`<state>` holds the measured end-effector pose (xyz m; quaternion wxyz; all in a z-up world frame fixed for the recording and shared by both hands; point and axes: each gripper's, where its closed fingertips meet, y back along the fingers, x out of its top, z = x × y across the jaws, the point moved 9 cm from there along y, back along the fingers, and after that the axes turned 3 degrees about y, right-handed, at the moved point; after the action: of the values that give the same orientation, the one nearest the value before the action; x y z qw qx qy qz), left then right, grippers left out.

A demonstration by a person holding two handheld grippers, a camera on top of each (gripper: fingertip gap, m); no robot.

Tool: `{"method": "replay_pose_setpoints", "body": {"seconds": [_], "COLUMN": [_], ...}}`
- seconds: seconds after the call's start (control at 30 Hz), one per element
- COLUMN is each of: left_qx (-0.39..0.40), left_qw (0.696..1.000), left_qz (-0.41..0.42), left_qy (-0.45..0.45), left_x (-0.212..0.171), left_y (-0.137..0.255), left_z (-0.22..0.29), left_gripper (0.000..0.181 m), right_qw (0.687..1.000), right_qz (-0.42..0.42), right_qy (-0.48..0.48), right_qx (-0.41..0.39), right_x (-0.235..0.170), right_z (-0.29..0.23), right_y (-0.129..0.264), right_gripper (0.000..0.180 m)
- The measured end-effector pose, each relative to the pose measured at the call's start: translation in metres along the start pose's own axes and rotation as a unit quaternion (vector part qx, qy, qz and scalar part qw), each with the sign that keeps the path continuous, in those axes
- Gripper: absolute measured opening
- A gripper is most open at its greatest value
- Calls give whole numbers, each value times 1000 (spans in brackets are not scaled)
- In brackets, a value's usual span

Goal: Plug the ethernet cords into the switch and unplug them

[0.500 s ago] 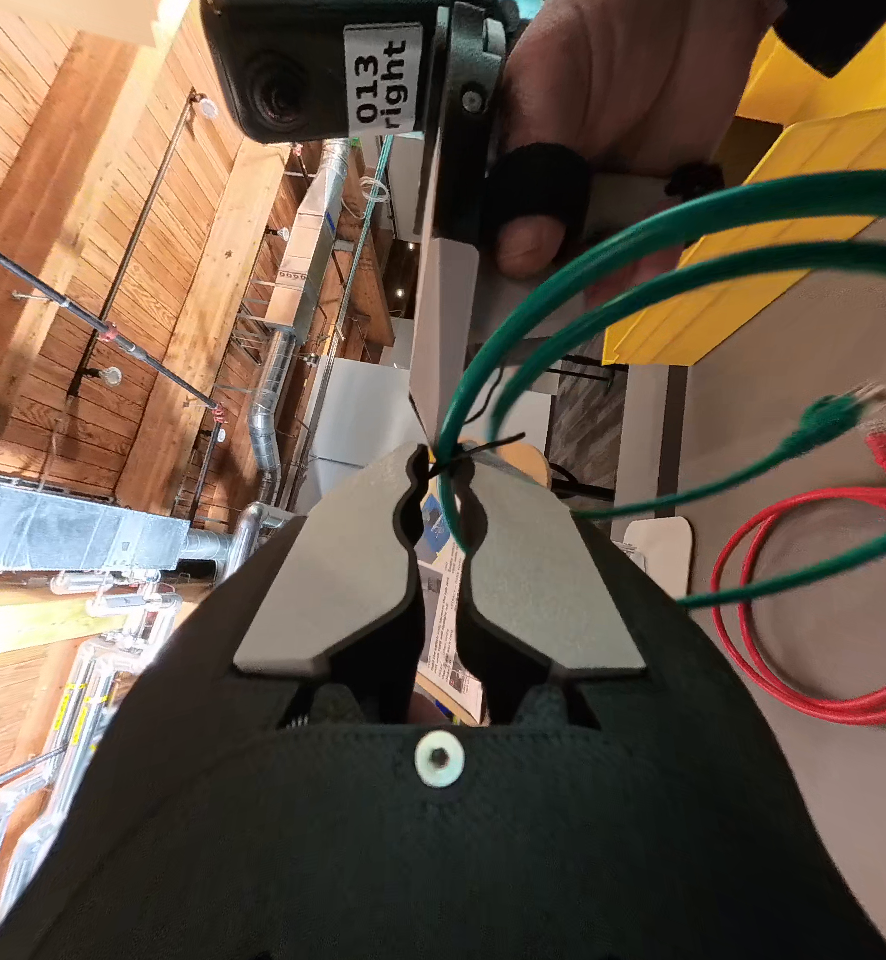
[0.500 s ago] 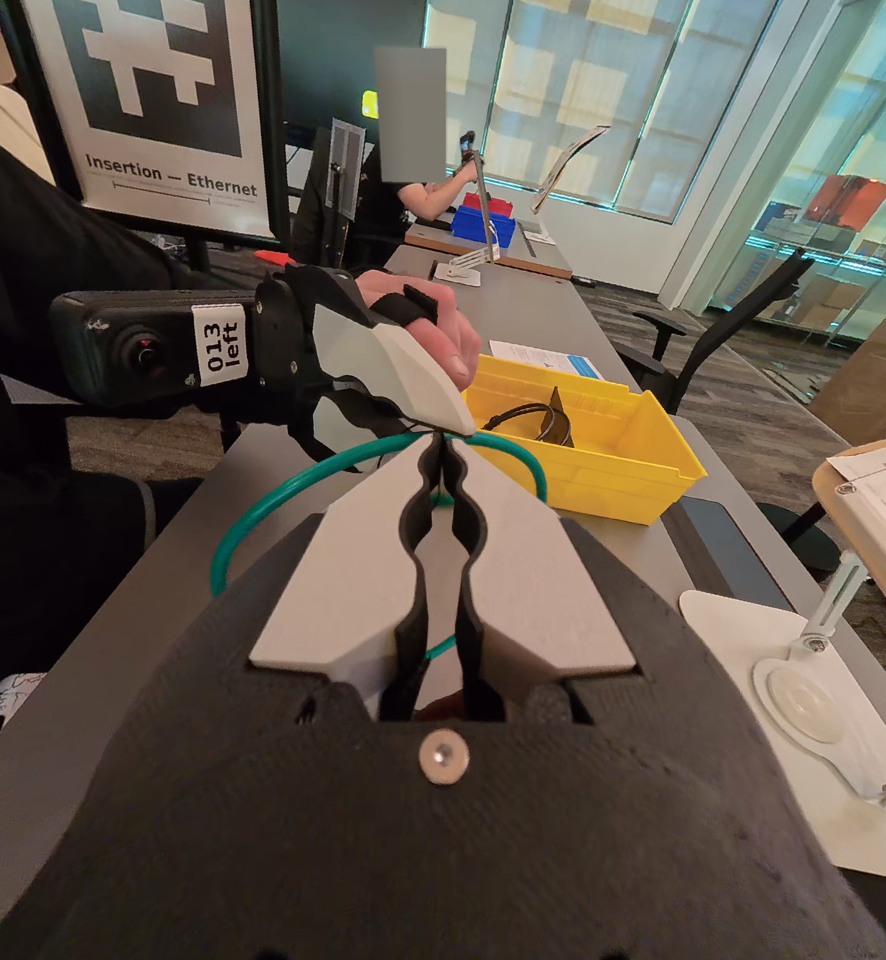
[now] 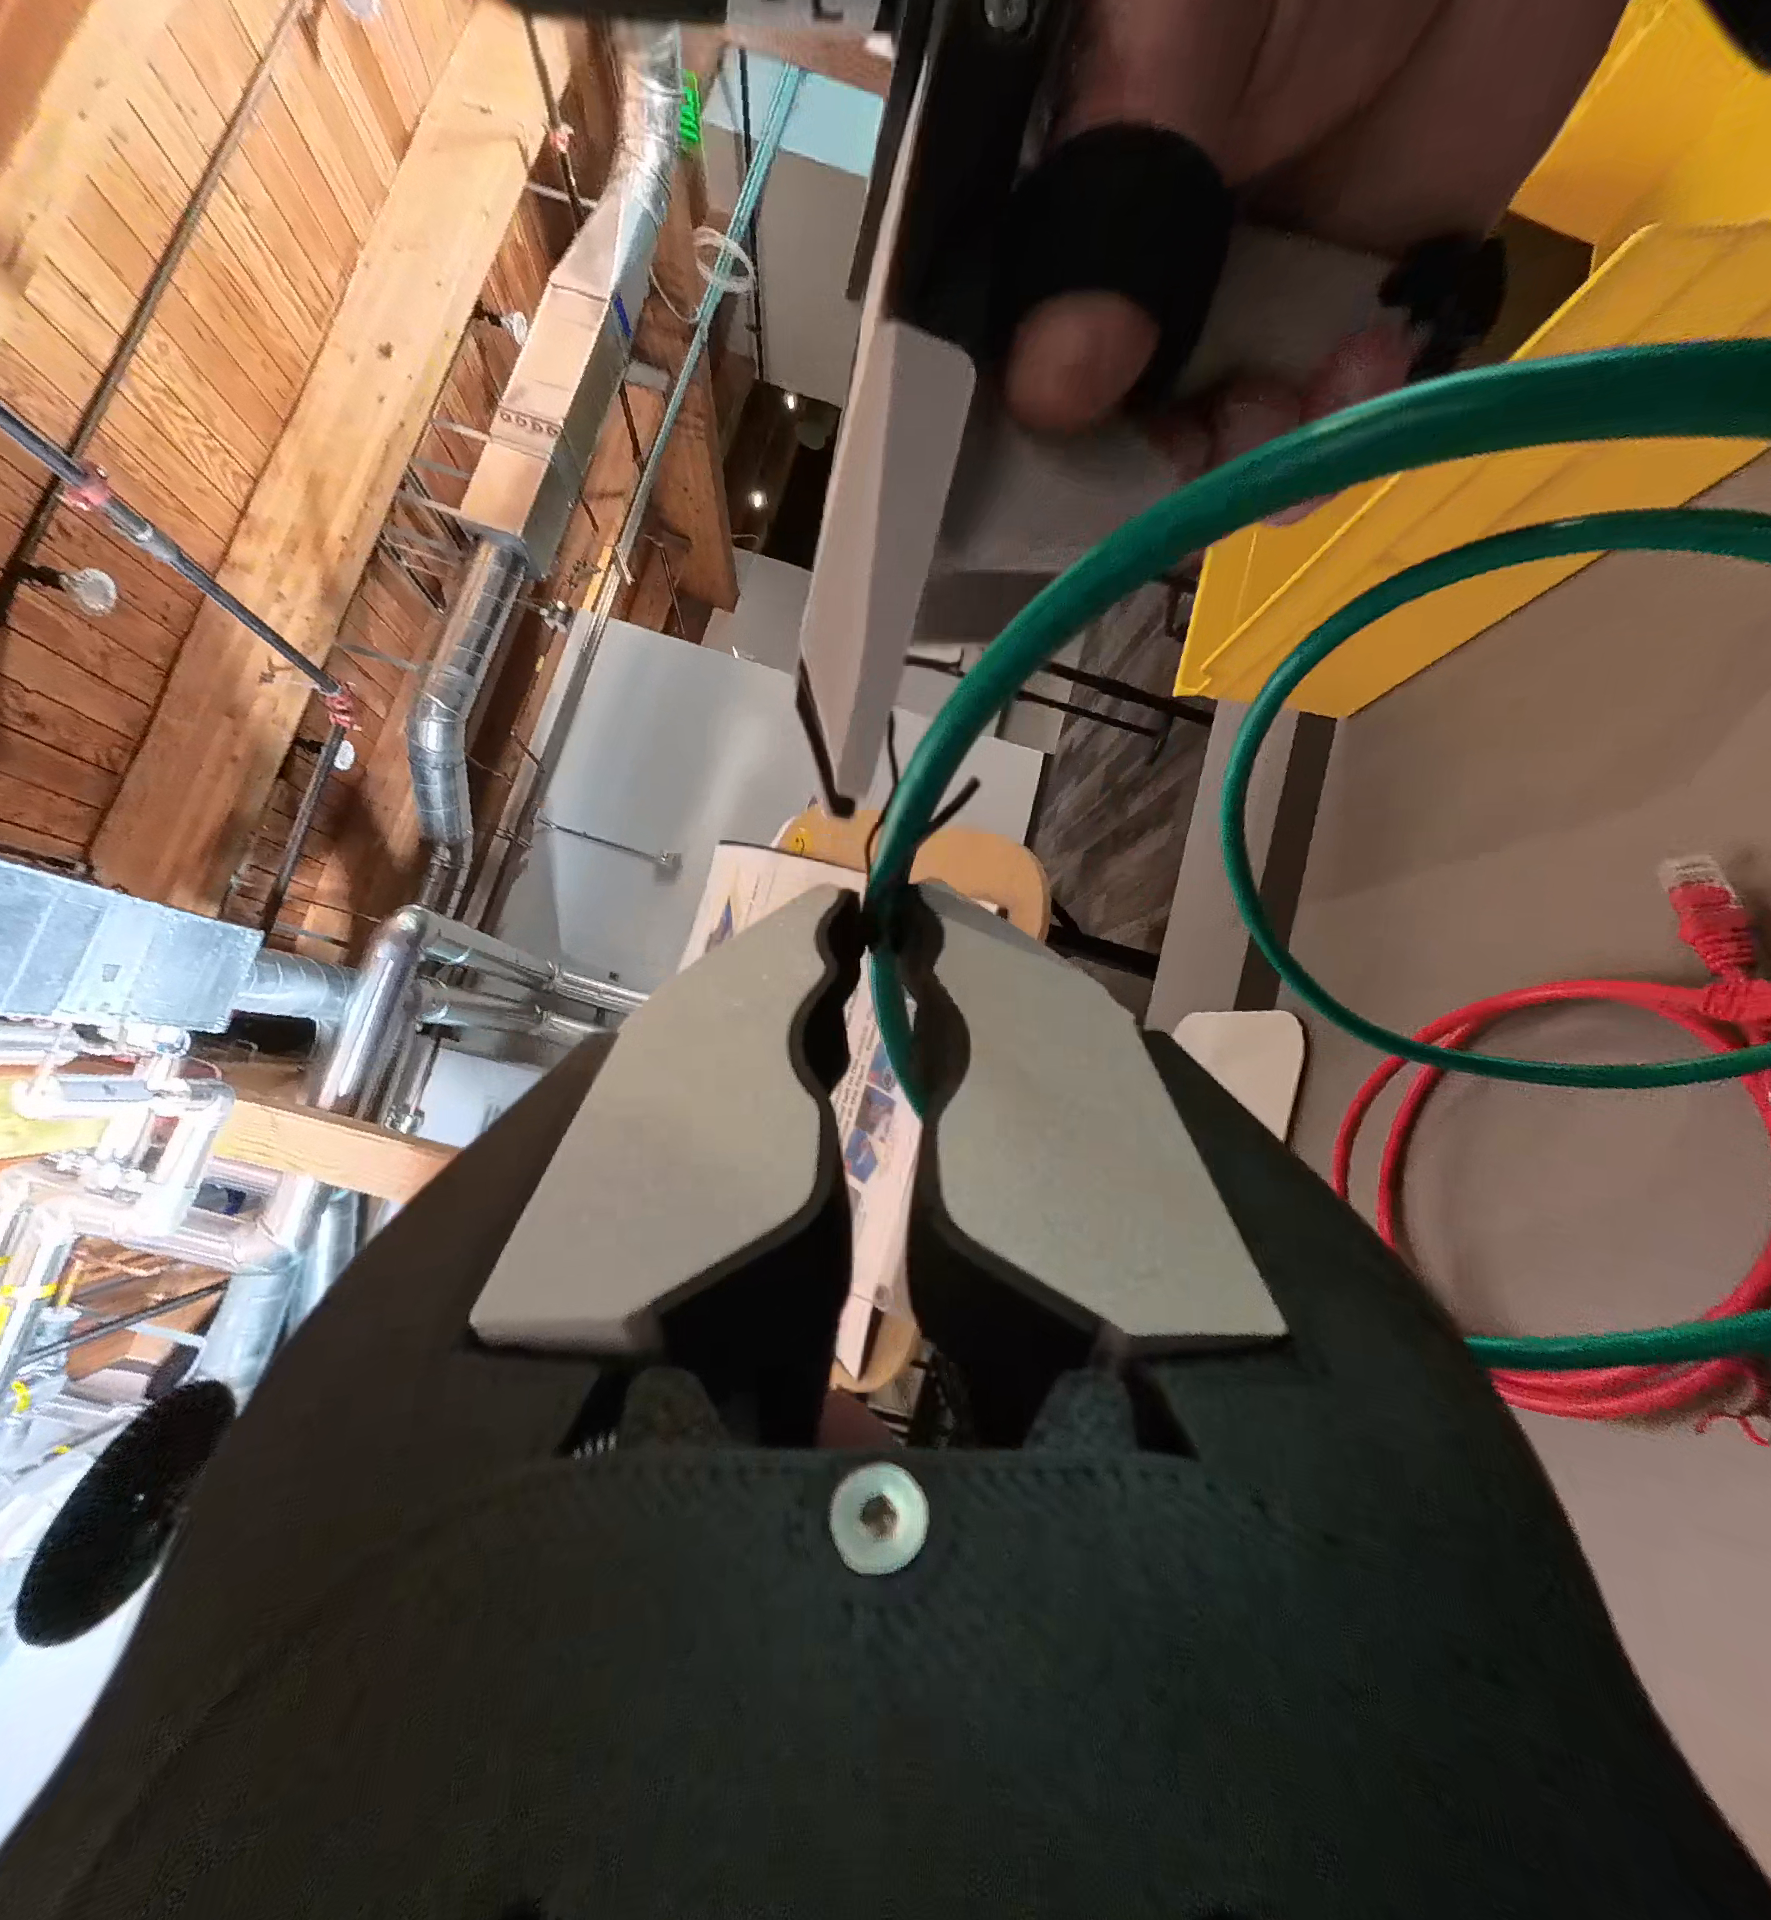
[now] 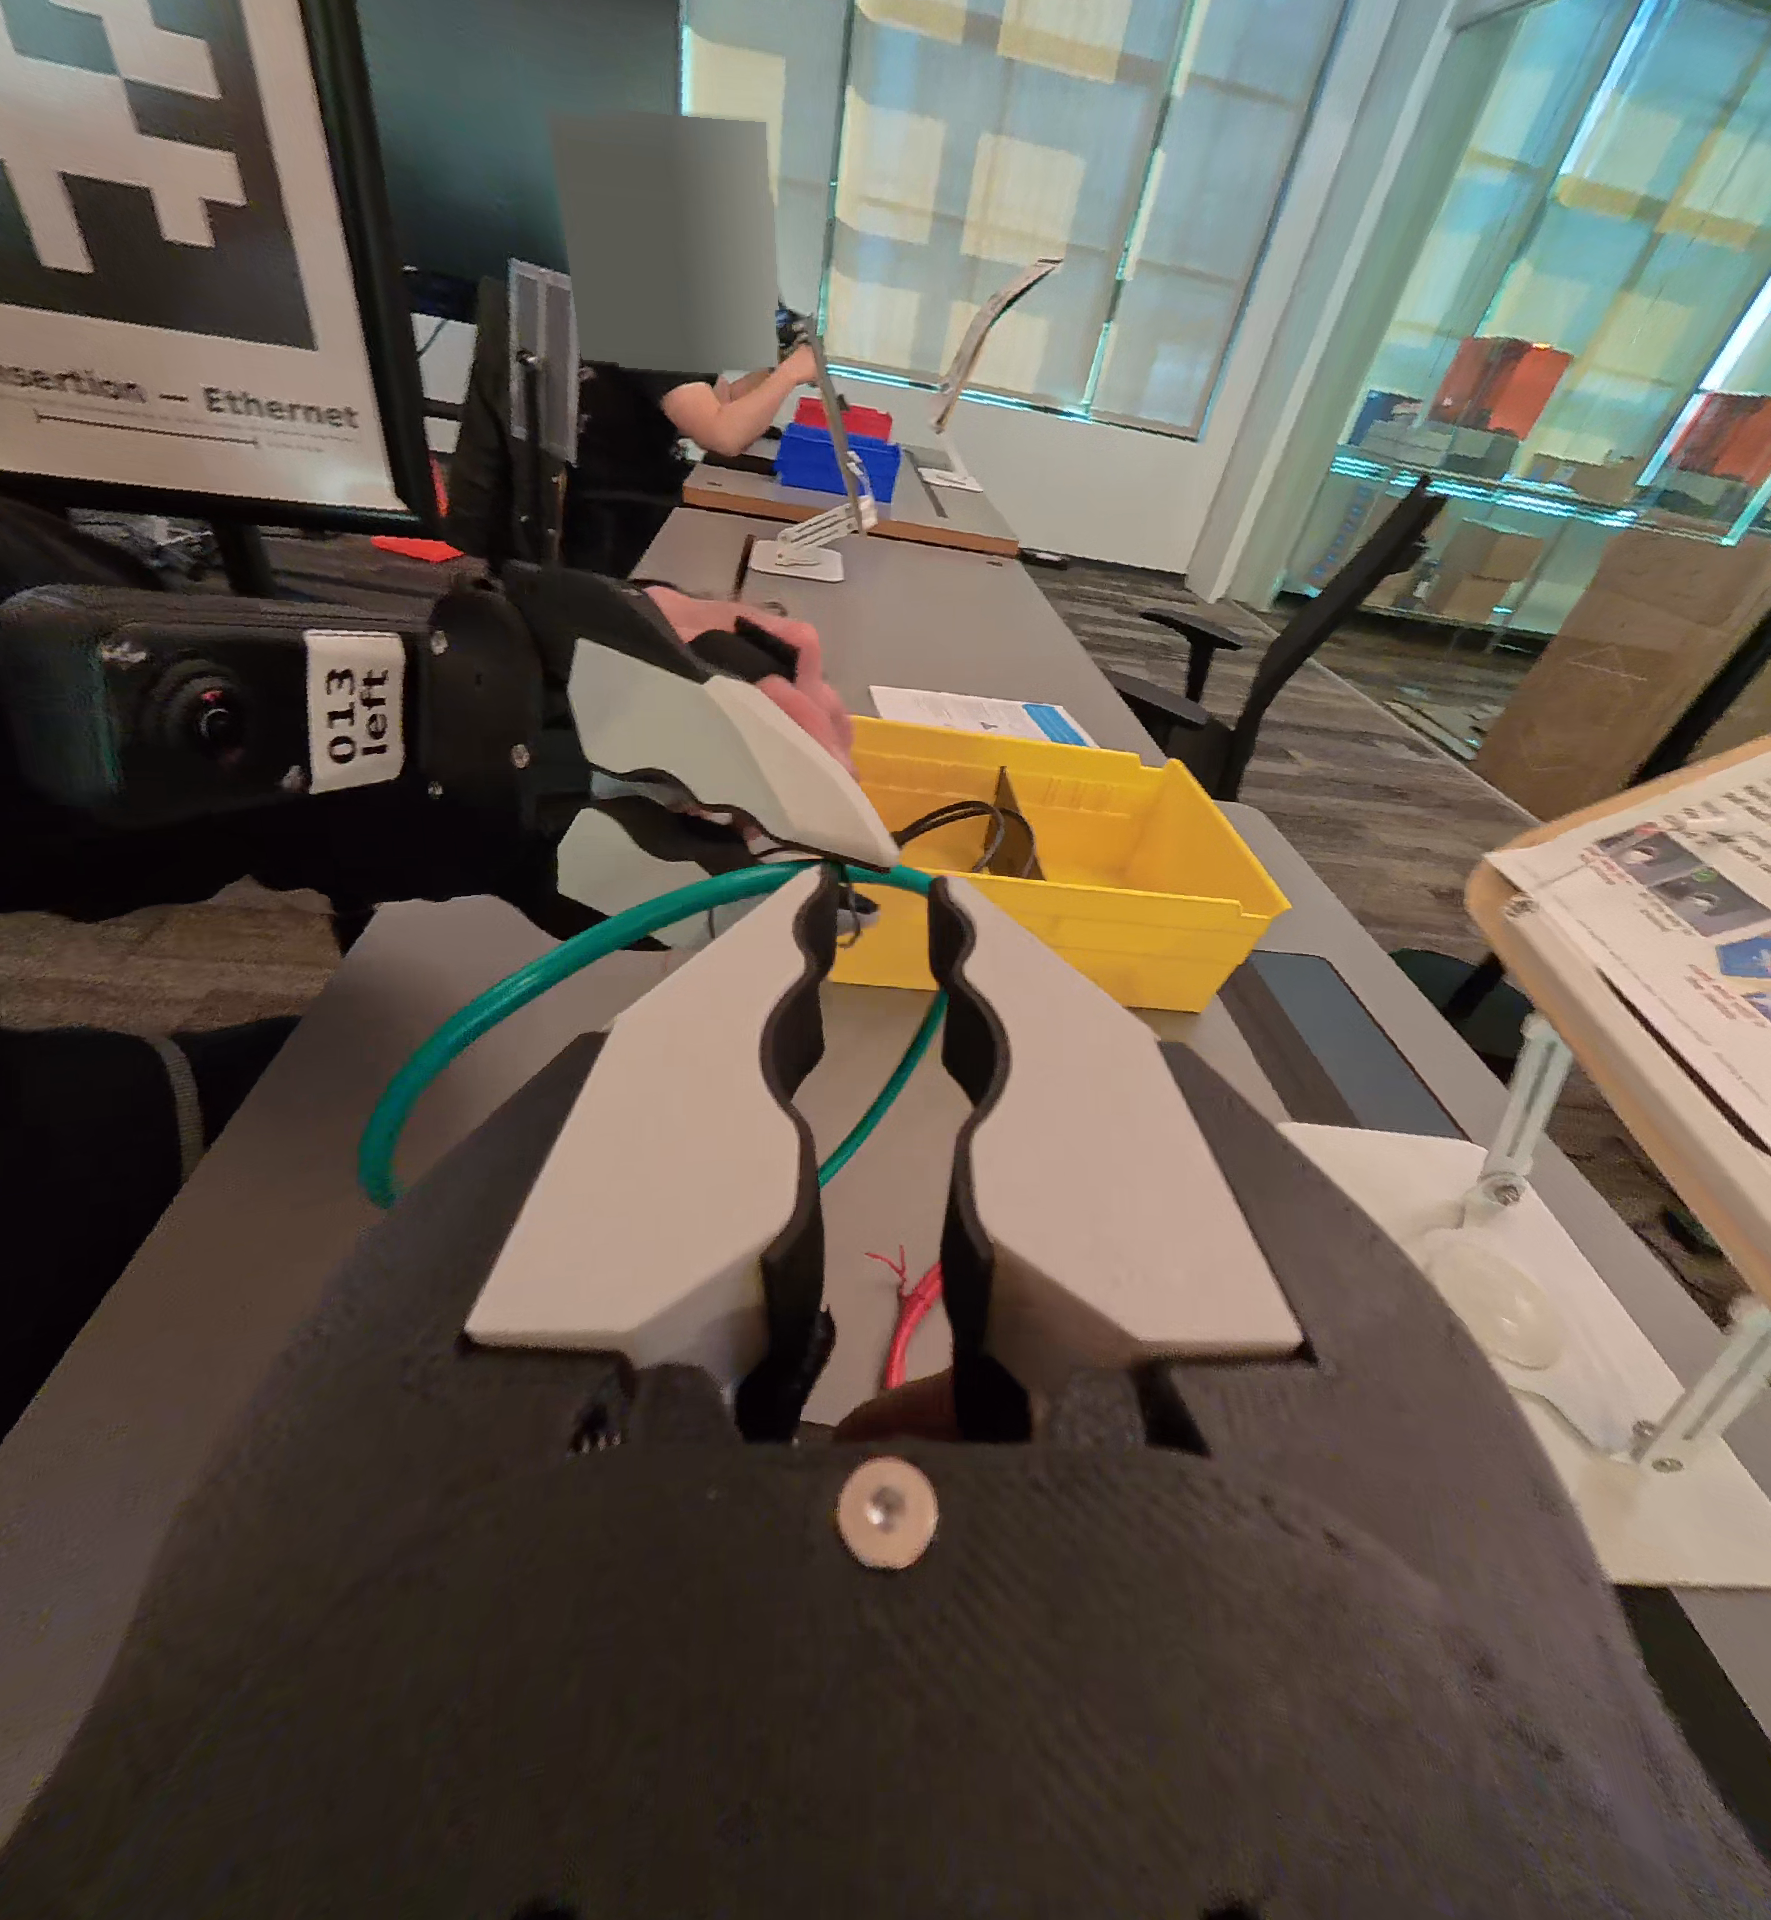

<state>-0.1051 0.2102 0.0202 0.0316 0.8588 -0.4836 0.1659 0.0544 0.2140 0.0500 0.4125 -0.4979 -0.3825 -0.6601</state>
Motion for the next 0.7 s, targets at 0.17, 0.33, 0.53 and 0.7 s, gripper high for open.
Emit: {"method": "replay_pose_setpoints", "body": {"seconds": [0.17,0.33,0.53,0.7], "left_qx": [-10,-15,-19,-28], "left_qw": [1000,999,998,998], "left_qz": [-26,-39,-52,-59], "left_qy": [8,12,6,0], "left_x": [-13,-20,-24,-25], "left_y": [2,-1,-4,-5], "left_z": [7,11,12,13], "left_gripper": [7,6,7,7], "right_qw": [993,977,934,944], "right_qz": [-75,-186,-344,-320], "right_qy": [-21,-69,-79,-56], "right_qx": [-91,-83,-60,-58], "right_x": [-13,-37,-82,-87], "right_z": [21,25,20,20], "right_y": [15,18,-2,-13], "right_gripper": [17,33,26,0]}}
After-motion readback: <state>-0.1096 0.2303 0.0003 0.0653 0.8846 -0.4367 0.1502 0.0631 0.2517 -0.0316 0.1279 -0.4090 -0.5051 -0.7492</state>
